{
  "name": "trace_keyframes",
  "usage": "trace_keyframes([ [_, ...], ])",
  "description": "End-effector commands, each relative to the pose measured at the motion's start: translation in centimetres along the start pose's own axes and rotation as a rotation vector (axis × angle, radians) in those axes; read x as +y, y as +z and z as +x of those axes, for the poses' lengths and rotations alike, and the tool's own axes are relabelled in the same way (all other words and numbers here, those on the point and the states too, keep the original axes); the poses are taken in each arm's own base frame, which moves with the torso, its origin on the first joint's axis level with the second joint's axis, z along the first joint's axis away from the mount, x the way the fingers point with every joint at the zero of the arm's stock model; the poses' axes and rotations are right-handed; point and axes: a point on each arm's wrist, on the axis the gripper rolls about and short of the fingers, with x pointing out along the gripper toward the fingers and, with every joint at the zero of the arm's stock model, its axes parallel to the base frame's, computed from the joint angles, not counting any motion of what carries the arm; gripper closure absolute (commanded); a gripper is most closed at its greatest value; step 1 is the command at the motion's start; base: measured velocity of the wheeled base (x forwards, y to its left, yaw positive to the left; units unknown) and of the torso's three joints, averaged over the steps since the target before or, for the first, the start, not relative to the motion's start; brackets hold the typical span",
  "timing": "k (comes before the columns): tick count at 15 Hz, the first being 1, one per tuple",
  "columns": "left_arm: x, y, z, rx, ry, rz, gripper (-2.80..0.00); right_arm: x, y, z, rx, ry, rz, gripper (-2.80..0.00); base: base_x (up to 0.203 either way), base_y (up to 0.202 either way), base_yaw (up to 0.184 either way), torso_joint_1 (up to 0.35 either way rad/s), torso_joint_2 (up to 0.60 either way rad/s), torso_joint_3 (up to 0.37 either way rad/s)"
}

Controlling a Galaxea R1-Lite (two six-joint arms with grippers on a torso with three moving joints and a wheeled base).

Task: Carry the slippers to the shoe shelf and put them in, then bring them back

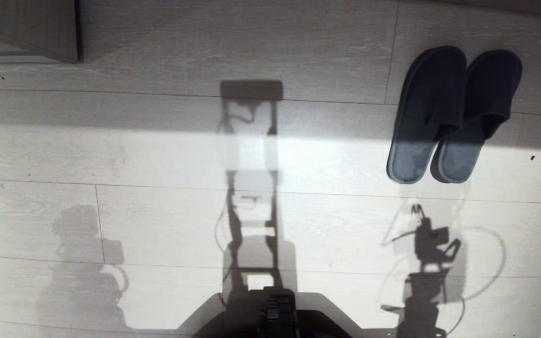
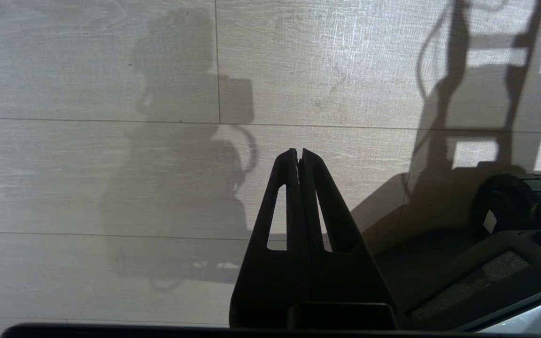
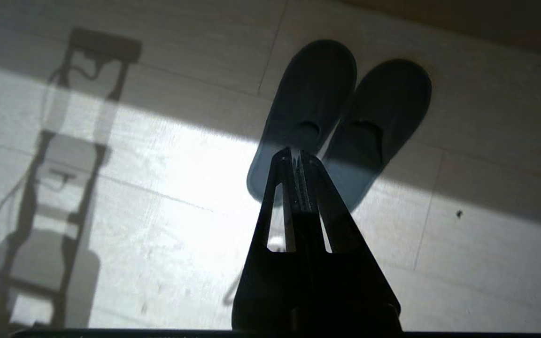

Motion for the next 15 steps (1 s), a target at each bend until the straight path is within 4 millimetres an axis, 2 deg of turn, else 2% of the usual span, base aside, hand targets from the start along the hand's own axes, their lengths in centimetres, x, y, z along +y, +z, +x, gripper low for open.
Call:
trace_keyframes([
  [1,0.0,0.0,0.0,0.001,0.0,0.0,0.0,0.8,-1.2,-4.5,-0.018,-0.017,-0.001,0.0,0.0,0.0,0.0,0.0,0.0,0.0],
  [3,0.0,0.0,0.0,0.001,0.0,0.0,0.0,1.2,-3.8,-5.3,0.092,-0.052,0.023,0.0,0.0,0.0,0.0,0.0,0.0,0.0],
  [8,0.0,0.0,0.0,0.001,0.0,0.0,0.0,1.6,-7.3,-6.2,0.442,-0.095,0.037,0.0,0.0,0.0,0.0,0.0,0.0,0.0],
  [15,0.0,0.0,0.0,0.001,0.0,0.001,0.0,1.7,-7.8,-6.4,0.496,-0.098,0.111,0.0,0.0,0.0,0.0,0.0,0.0,0.0],
])
